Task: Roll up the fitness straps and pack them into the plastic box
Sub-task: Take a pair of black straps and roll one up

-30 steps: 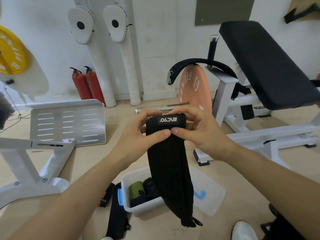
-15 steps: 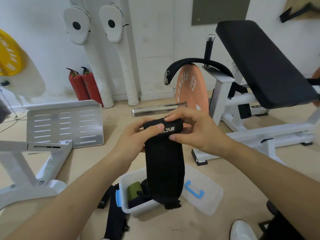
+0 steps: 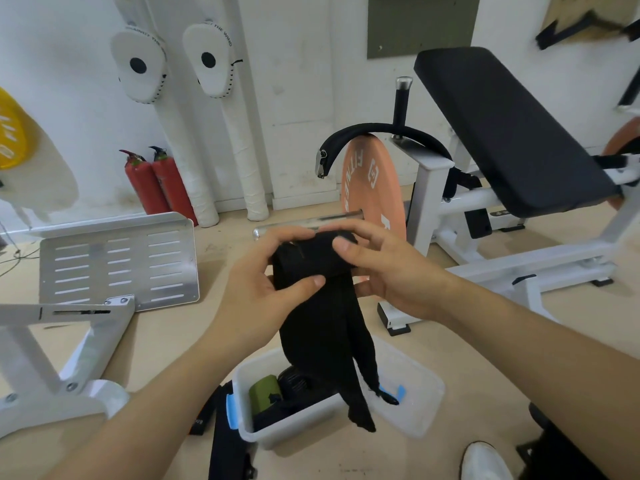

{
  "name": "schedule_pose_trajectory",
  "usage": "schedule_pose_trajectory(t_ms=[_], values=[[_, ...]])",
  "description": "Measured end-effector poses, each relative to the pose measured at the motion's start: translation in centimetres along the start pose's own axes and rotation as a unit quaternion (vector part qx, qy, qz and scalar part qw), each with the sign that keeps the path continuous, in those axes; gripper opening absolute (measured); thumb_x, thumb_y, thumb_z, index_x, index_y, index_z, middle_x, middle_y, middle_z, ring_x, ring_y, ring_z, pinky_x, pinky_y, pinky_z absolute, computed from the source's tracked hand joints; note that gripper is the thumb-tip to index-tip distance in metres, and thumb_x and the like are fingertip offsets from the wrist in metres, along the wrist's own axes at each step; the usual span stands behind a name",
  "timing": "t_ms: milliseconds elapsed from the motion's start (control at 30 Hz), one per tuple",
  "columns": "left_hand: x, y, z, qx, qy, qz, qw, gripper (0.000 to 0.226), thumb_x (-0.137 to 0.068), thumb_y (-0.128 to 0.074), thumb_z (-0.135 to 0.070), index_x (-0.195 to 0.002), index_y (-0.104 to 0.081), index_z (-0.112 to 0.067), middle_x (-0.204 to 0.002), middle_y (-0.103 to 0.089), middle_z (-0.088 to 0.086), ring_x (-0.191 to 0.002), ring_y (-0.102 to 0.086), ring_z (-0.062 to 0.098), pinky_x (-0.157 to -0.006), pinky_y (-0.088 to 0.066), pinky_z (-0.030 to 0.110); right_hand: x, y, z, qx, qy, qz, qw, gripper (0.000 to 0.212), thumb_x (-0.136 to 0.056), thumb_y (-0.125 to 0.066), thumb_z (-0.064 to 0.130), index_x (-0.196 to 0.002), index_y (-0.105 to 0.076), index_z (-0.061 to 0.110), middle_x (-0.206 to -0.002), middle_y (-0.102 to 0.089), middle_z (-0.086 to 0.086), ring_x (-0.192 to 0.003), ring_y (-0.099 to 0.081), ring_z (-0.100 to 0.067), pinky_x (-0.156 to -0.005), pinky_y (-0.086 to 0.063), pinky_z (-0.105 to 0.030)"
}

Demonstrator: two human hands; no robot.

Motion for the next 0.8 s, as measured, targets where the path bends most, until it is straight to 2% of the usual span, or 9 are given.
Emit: schedule_pose_trajectory(t_ms=[133, 233, 333, 400, 467, 567, 633, 700, 800], values=[[0.0, -0.2, 0.1, -0.03, 0.009, 0.007, 0.999, 0.061, -0.078, -0.086, -0.012, -0.129, -0.059, -0.032, -0.118, -0.063, -0.021, -0.116, -0.062, 0.008, -0.086, -0.061, 0.034, -0.2, 0.5, 0.0, -0.011, 0.02, -0.014, 1.0, 0.046, -0.088, -0.069, 0.017, -0.132, -0.059, 0.014, -0.128, -0.065, -0.018, -0.116, -0.067, -0.032, -0.089, -0.059, -0.054], [0.1, 0.0, 1.1, 0.027, 0.103, 0.008, 0.994, 0.066, -0.074, -0.088, -0.038, -0.131, -0.055, -0.038, -0.121, -0.065, -0.02, -0.108, -0.067, 0.003, -0.078, -0.061, 0.025, -0.3, 1.0, 0.2, -0.016, 0.043, -0.041, 0.998, 0.042, -0.089, -0.069, 0.009, -0.129, -0.059, 0.012, -0.125, -0.066, -0.018, -0.113, -0.068, -0.032, -0.086, -0.06, -0.05], [0.5, -0.8, 1.5, 0.121, 0.19, 0.041, 0.973, 0.054, -0.081, -0.073, -0.054, -0.129, -0.057, -0.035, -0.119, -0.072, -0.009, -0.102, -0.072, 0.005, -0.071, -0.059, 0.019, -0.3, 1.4, 0.3, 0.007, 0.078, -0.071, 0.994, 0.043, -0.091, -0.069, 0.005, -0.131, -0.059, 0.017, -0.126, -0.066, -0.013, -0.113, -0.068, -0.027, -0.087, -0.06, -0.048], [0.7, -1.4, 1.2, 0.136, 0.197, 0.059, 0.969, 0.054, -0.079, -0.062, -0.054, -0.13, -0.057, -0.036, -0.116, -0.074, -0.012, -0.1, -0.071, 0.0, -0.071, -0.058, 0.016, -0.2, 1.4, 0.4, 0.058, 0.103, -0.089, 0.989, 0.048, -0.092, -0.069, 0.006, -0.136, -0.058, 0.023, -0.132, -0.065, -0.003, -0.121, -0.064, -0.017, -0.095, -0.058, -0.04], [0.7, -1.8, 0.9, 0.138, 0.183, 0.056, 0.972, 0.05, -0.079, -0.06, -0.053, -0.127, -0.057, -0.039, -0.113, -0.074, -0.017, -0.101, -0.07, -0.003, -0.073, -0.058, 0.015, -0.1, 1.1, 0.5, 0.111, 0.127, -0.103, 0.98, 0.051, -0.093, -0.069, 0.009, -0.139, -0.055, 0.024, -0.134, -0.063, 0.007, -0.126, -0.058, -0.006, -0.104, -0.052, -0.03], [0.8, -2.0, 0.6, 0.155, 0.17, 0.037, 0.973, 0.044, -0.081, -0.06, -0.048, -0.124, -0.059, -0.038, -0.11, -0.074, -0.018, -0.101, -0.07, -0.002, -0.074, -0.058, 0.015, 0.1, 0.4, 0.6, 0.153, 0.156, -0.106, 0.97, 0.051, -0.093, -0.069, 0.007, -0.141, -0.055, 0.017, -0.132, -0.064, 0.006, -0.122, -0.059, -0.003, -0.098, -0.049, -0.017], [0.9, -1.9, 0.8, 0.164, 0.176, 0.015, 0.971, 0.048, -0.08, -0.062, -0.048, -0.126, -0.059, -0.035, -0.11, -0.075, -0.016, -0.103, -0.071, 0.001, -0.076, -0.06, 0.02, 0.2, -0.1, 0.7, 0.166, 0.169, -0.106, 0.966, 0.05, -0.093, -0.068, 0.006, -0.141, -0.055, 0.016, -0.13, -0.065, 0.004, -0.121, -0.06, -0.004, -0.092, -0.05, -0.014], [1.0, -1.8, 1.1, 0.171, 0.183, -0.006, 0.968, 0.051, -0.079, -0.063, -0.05, -0.127, -0.059, -0.034, -0.11, -0.075, -0.015, -0.103, -0.072, 0.004, -0.08, -0.06, 0.025, 0.4, -0.6, 0.8, 0.169, 0.18, -0.108, 0.963, 0.049, -0.094, -0.066, 0.004, -0.14, -0.055, 0.016, -0.129, -0.065, 0.005, -0.121, -0.059, -0.002, -0.094, -0.048, -0.013], [0.8, -1.4, 1.3, 0.166, 0.171, -0.056, 0.97, 0.05, -0.086, -0.068, -0.044, -0.133, -0.054, -0.035, -0.108, -0.073, -0.018, -0.104, -0.07, 0.002, -0.08, -0.058, 0.021, 0.6, -1.2, 0.6, 0.124, 0.178, -0.11, 0.97, 0.044, -0.096, -0.064, 0.004, -0.138, -0.056, 0.018, -0.126, -0.066, 0.005, -0.12, -0.061, -0.009, -0.099, -0.051, -0.023]])
Point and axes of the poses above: each hand's wrist, its own x-axis away from the middle knuckle, its own y-axis out of the back of the hand, z = x × y, the point moved 7 cm from there along -x, towards the middle knuckle
